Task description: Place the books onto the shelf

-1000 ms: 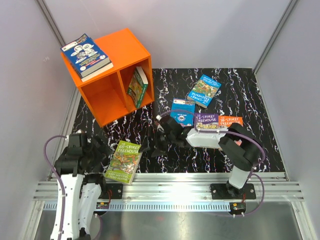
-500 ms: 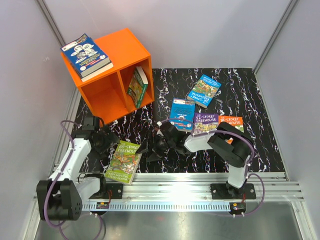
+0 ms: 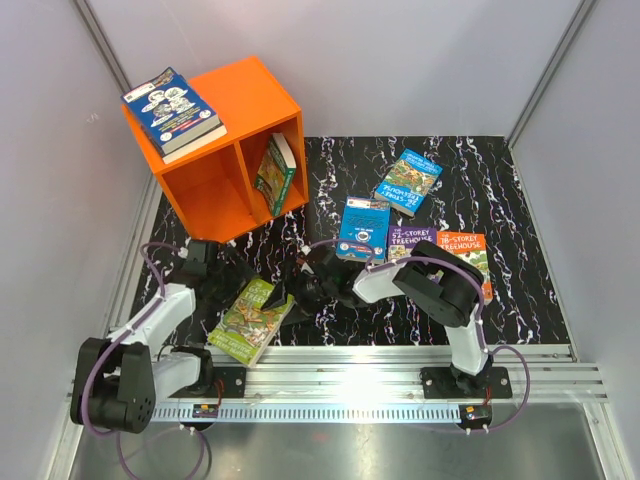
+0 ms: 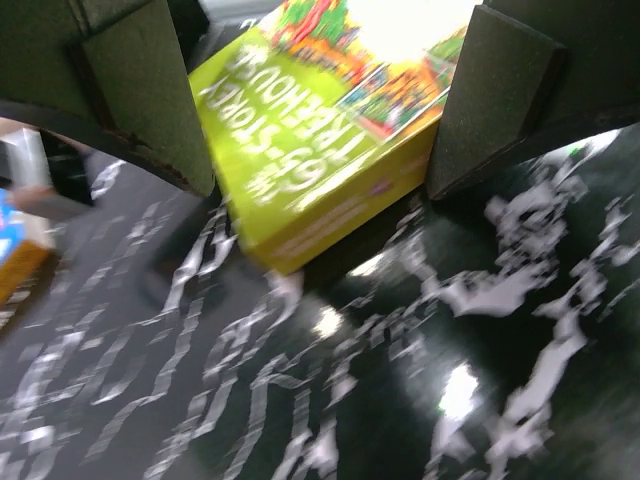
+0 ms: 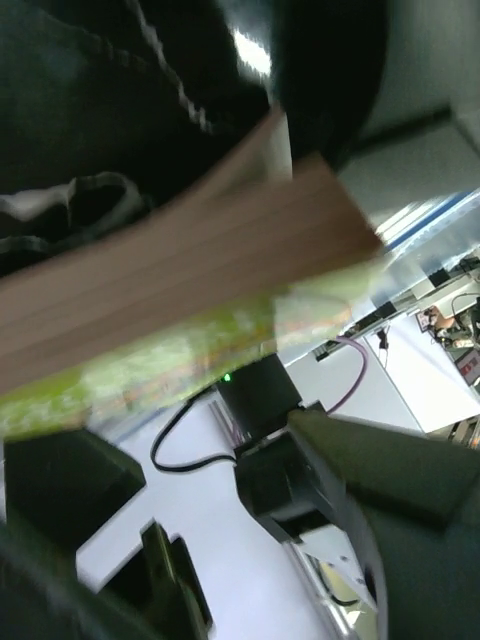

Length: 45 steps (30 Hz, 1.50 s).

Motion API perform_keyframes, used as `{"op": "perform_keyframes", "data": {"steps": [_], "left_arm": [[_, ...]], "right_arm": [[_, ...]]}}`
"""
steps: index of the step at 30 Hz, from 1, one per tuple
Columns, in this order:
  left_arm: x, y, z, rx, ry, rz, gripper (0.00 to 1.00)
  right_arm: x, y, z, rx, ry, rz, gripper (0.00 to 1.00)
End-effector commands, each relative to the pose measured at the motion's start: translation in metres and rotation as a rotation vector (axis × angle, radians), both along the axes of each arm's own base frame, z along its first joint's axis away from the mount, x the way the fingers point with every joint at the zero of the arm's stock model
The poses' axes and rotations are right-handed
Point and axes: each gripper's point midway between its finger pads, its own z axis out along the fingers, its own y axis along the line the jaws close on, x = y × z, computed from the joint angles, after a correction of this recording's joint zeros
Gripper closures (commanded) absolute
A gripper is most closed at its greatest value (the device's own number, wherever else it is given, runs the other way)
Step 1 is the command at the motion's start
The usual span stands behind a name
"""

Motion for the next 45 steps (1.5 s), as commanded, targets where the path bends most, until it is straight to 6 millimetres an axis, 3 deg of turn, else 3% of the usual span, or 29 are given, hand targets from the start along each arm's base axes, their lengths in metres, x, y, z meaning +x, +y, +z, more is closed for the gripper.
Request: {"op": "perform_keyframes", "data": {"steps": [1,3,4,6,7,9,11,15,20,21,22,24,25,27,29,35,39,45], "left_arm": [[-0.054,-0.025,-0.032,-0.136,0.172,-0.018,0.01],[-0.058,-0.027,-0.028,-0.158,0.147,-0.020,0.01],[-0.059,-0.028,-0.026,-0.167,0.136,-0.022,0.01],[-0.062,-0.030,-0.019,-0.189,0.104,-0.027,0.01],[-0.064,-0.030,-0.017,-0.194,0.097,-0.027,0.01],[-0.067,-0.031,-0.011,-0.211,0.063,-0.030,0.01],[-0.069,-0.034,-0.006,-0.235,0.041,-0.041,0.01],[-0.060,-0.035,0.024,-0.239,-0.101,-0.091,0.01],[-0.045,-0.039,0.064,-0.255,-0.275,-0.136,0.01],[-0.040,-0.039,0.078,-0.248,-0.316,-0.151,0.01],[-0.038,-0.041,0.084,-0.246,-0.335,-0.172,0.01],[-0.031,-0.046,0.101,-0.247,-0.393,-0.235,0.01],[-0.033,-0.053,0.109,-0.277,-0.421,-0.292,0.01],[-0.028,-0.060,0.129,-0.306,-0.496,-0.339,0.01],[-0.030,-0.070,0.153,-0.352,-0.583,-0.408,0.01],[-0.057,-0.096,0.221,-0.535,-0.809,-0.641,0.01],[-0.089,-0.107,0.248,-0.675,-0.872,-0.810,0.01],[-0.113,-0.110,0.285,-0.741,-0.950,-0.906,0.05]], "right_arm": [[0.024,0.013,-0.012,-0.026,-0.092,-0.078,0.23],[0.026,0.011,-0.009,-0.035,-0.116,-0.085,0.41],[0.026,0.007,-0.005,-0.050,-0.122,-0.089,0.62],[0.029,0.000,-0.005,-0.096,-0.154,-0.094,0.73],[0.032,-0.001,0.005,-0.093,-0.193,-0.098,0.79],[0.035,-0.007,0.009,-0.124,-0.213,-0.099,0.83],[0.041,-0.006,0.027,-0.118,-0.279,-0.097,1.00],[0.041,-0.011,0.051,-0.134,-0.362,-0.047,1.00],[0.027,-0.025,0.105,-0.071,-0.517,0.067,1.00],[0.020,-0.034,0.106,-0.101,-0.512,0.093,1.00],[0.016,-0.040,0.125,-0.075,-0.554,0.100,1.00],[0.007,-0.052,0.138,-0.073,-0.589,0.140,1.00],[0.003,-0.059,0.158,-0.043,-0.631,0.143,1.00],[-0.007,-0.069,0.172,-0.035,-0.638,0.162,1.00],[-0.014,-0.080,0.201,0.010,-0.678,0.167,1.00],[-0.024,-0.118,0.258,0.045,-0.753,0.154,1.00],[-0.006,-0.142,0.283,0.068,-0.769,0.065,1.00],[0.003,-0.145,0.304,0.121,-0.779,0.010,1.00]]}}
